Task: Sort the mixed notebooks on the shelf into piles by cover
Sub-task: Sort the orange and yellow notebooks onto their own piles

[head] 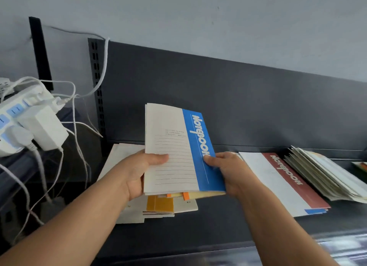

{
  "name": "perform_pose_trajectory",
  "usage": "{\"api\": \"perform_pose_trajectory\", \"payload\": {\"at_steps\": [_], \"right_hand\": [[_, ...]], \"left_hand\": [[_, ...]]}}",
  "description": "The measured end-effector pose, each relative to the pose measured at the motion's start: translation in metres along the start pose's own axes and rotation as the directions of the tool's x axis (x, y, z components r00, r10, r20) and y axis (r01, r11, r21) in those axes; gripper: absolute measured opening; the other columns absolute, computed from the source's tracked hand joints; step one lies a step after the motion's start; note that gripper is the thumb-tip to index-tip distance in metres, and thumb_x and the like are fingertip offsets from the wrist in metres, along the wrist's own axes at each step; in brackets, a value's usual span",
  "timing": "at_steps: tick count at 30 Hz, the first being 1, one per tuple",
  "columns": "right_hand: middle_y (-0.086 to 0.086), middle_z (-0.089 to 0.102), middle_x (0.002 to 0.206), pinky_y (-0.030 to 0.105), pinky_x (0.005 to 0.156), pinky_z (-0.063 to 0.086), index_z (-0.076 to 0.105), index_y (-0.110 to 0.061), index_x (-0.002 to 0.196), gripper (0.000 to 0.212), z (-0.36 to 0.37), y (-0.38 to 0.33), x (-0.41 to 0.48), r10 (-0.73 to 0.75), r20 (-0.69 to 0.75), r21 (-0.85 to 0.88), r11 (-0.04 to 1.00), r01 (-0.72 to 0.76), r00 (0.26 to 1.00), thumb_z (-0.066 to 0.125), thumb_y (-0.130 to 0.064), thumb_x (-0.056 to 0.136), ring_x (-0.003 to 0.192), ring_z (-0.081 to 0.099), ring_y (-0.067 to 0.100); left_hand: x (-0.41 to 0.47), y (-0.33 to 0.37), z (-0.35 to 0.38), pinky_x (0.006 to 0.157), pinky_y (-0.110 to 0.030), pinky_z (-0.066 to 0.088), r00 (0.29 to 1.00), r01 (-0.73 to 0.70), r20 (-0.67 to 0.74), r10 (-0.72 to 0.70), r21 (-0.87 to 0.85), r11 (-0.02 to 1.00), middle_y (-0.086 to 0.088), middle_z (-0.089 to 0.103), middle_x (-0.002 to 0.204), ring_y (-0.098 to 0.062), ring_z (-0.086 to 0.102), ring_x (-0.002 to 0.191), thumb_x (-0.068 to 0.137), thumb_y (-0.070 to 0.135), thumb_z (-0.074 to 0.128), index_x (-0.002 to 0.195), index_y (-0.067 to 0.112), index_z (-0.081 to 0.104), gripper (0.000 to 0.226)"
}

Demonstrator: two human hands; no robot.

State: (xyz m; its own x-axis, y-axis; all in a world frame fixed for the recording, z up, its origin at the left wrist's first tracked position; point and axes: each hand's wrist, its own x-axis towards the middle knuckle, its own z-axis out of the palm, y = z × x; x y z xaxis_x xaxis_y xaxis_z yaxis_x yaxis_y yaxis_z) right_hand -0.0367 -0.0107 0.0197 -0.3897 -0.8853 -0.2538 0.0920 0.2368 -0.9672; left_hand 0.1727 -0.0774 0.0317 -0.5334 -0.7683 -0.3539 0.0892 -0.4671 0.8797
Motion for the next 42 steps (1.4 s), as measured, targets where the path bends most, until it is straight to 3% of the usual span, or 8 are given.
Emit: {"api": "perform_pose_trajectory", "payload": {"at_steps": [3,8,17,24,27,30,37,42], "right_hand": [[0.016,0.077,0.096,0.042,0.069,0.060,0.063,-0.002,0.097,0.017,-0.012,0.007,-0.008,0.011,-0.100,0.059,0.998,-0.005,0.995,0.069,-0.016,0.091,0.083,0.074,0.032],[0.014,0.077,0.100,0.054,0.086,0.056,0.061,-0.005,0.109,0.021,-0.047,0.014,-0.018,0.116,-0.163,0.247,0.966,-0.073,0.980,0.064,-0.020,0.094,0.094,0.072,0.034],[0.010,0.076,0.107,0.044,0.063,0.060,0.059,-0.018,0.116,0.017,-0.119,0.010,-0.032,0.057,-0.103,0.315,0.949,-0.021,0.993,0.049,-0.023,0.103,0.086,0.074,0.029],[0.009,0.076,0.108,0.044,0.072,0.060,0.057,-0.015,0.124,0.024,-0.187,0.004,-0.020,0.050,-0.106,0.277,0.961,-0.018,0.993,0.052,-0.022,0.102,0.094,0.073,0.028],[0.007,0.076,0.104,0.033,0.060,0.059,0.060,-0.016,0.119,0.020,-0.221,0.002,-0.012,0.083,-0.096,0.284,0.957,-0.053,0.992,0.054,-0.023,0.101,0.084,0.074,0.022],[0.010,0.074,0.110,0.038,0.072,0.058,0.060,-0.015,0.119,0.022,-0.248,0.003,-0.002,0.084,-0.041,0.279,0.958,-0.069,0.996,0.056,-0.024,0.099,0.091,0.072,0.026],[0.013,0.075,0.100,0.046,0.071,0.056,0.062,-0.016,0.107,0.013,-0.309,0.005,0.024,0.129,-0.033,0.190,0.974,-0.120,0.991,0.058,-0.024,0.098,0.083,0.070,0.031],[0.016,0.074,0.093,0.045,0.073,0.059,0.062,-0.007,0.106,0.019,-0.324,0.028,0.043,0.059,-0.150,-0.370,0.922,-0.111,0.987,0.066,-0.021,0.094,0.079,0.071,0.032]], "left_hand": [[0.003,-0.007,0.011,0.065,-0.053,0.059,0.997,0.034,0.075,-0.027,-0.085,0.996,-0.017,0.074,0.103,-0.040,0.072,0.088,0.090,0.026,0.060,0.118,0.016,0.065,0.030],[0.012,-0.021,0.031,0.088,-0.055,0.053,0.981,0.052,0.195,-0.021,-0.156,0.986,-0.018,0.072,0.111,-0.042,0.068,0.101,0.092,0.053,0.051,0.111,0.020,0.075,0.045],[0.022,-0.046,0.085,0.091,-0.055,0.053,0.976,0.082,0.215,-0.046,-0.161,0.983,-0.017,0.071,0.114,-0.041,0.068,0.104,0.094,0.035,0.053,0.119,0.015,0.068,0.035],[0.035,-0.069,0.147,0.096,-0.057,0.047,0.989,0.026,0.147,0.008,-0.226,0.974,-0.019,0.072,0.111,-0.042,0.066,0.106,0.093,0.035,0.056,0.106,0.015,0.076,0.031],[0.039,-0.079,0.172,0.092,-0.056,0.050,0.991,-0.015,0.124,0.049,-0.259,0.966,-0.021,0.071,0.112,-0.040,0.068,0.104,0.083,0.025,0.063,0.114,0.015,0.069,0.032],[0.043,-0.093,0.193,0.092,-0.058,0.050,0.992,-0.053,0.094,0.079,-0.253,0.966,-0.021,0.070,0.114,-0.040,0.067,0.104,0.078,0.020,0.064,0.121,0.015,0.064,0.044],[0.030,-0.115,0.193,0.071,-0.053,0.060,0.975,-0.222,-0.096,0.202,-0.299,0.928,-0.018,0.073,0.107,-0.035,0.073,0.090,0.076,0.015,0.062,0.115,0.018,0.065,0.039],[0.016,-0.104,0.180,0.065,-0.050,0.061,0.944,-0.304,-0.220,0.248,-0.276,0.912,-0.015,0.073,0.108,-0.033,0.074,0.088,0.071,0.015,0.065,0.118,0.020,0.065,0.047]]}}
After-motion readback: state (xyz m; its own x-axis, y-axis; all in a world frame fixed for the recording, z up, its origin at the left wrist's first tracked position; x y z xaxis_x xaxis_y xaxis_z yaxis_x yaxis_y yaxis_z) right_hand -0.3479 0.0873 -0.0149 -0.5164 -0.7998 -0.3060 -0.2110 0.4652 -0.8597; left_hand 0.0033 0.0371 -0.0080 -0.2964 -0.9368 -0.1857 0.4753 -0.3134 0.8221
